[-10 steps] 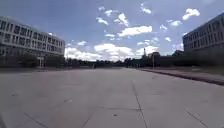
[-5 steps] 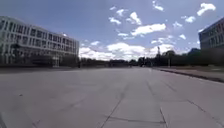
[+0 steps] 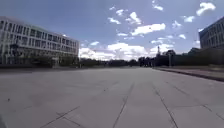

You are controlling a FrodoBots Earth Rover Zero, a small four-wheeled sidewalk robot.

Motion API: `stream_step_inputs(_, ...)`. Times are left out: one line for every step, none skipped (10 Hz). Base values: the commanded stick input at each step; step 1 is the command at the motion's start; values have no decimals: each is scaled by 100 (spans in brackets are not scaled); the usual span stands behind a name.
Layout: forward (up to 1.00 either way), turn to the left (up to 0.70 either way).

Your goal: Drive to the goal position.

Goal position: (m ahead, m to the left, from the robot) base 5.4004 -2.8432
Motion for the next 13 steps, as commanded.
stream_step_inputs(70,0)
stream_step_inputs(70,3)
stream_step_inputs(70,2)
stream_step_inputs(70,0)
stream_step_inputs(70,4)
stream_step_inputs(70,9)
stream_step_inputs(70,5)
stream_step_inputs(70,0)
stream_step_inputs(70,0)
stream_step_inputs(70,10)
stream_step_inputs(70,-5)
stream_step_inputs(70,-25)
stream_step_inputs(70,-32)
